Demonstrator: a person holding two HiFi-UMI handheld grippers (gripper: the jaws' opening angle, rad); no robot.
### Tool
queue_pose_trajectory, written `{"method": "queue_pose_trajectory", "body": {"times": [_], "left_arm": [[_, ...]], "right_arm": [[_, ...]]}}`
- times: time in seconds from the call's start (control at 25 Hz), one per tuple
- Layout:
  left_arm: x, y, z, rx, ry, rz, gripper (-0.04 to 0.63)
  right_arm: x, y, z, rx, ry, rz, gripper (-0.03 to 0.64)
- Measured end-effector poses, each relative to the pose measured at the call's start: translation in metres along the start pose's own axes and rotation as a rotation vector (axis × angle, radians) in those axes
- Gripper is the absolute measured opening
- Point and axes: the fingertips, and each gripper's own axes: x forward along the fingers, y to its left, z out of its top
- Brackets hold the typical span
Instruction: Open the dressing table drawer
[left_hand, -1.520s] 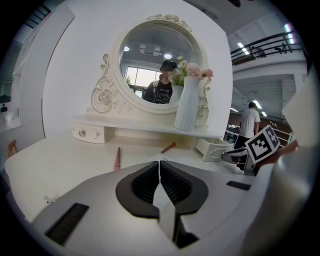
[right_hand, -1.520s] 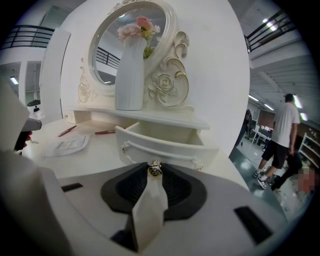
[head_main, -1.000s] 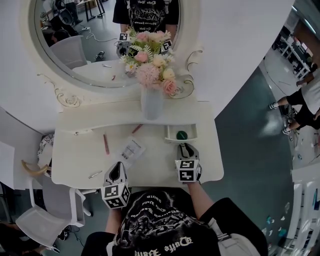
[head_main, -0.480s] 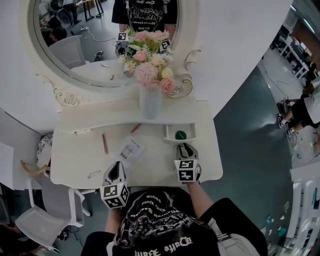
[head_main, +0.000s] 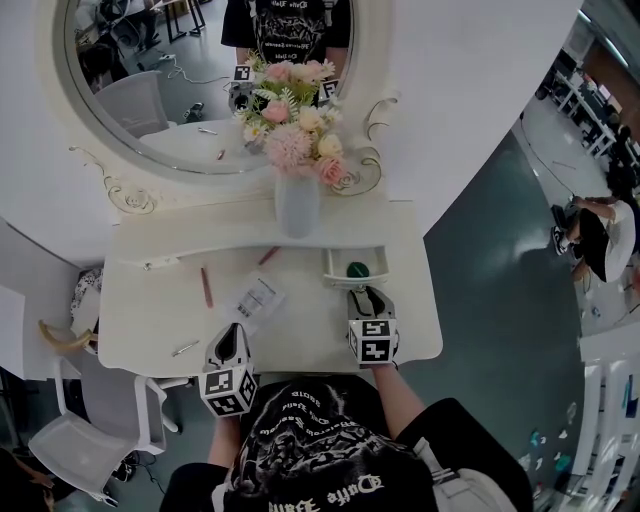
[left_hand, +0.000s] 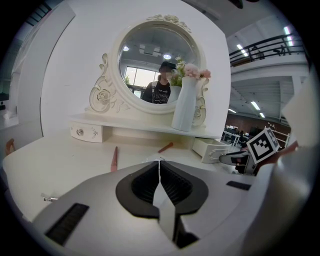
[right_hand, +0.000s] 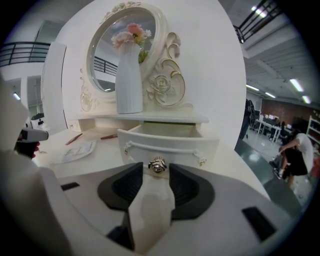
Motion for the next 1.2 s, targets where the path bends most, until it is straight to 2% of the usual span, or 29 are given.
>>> {"method": "queue_pose_trajectory", "body": {"times": [0.04, 0.32, 0.68, 1.2], "left_arm": [[0.000, 0.000, 0.000, 0.001, 0.000, -0.001, 0.021], [0.000, -0.002, -0.001, 0.009, 0.004, -0.007, 0.021], [-0.001, -0.007, -0.005, 0.001, 0.018, -0.026, 0.021], [-0.001, -0.020, -0.013, 0.016, 0.051, -0.076, 0.021]], "right_arm": [[-0.001, 0.000, 0.000, 0.019, -0.006, 0.012, 0.169], [-0.007, -0.001, 0.000, 0.097, -0.027, 0.051, 0.238], [-0.022, 0.015, -0.003, 0.091, -0.025, 0.135, 0.253], [-0.034, 0.064, -0.020, 0.002, 0.020, 0.295, 0.252]]}}
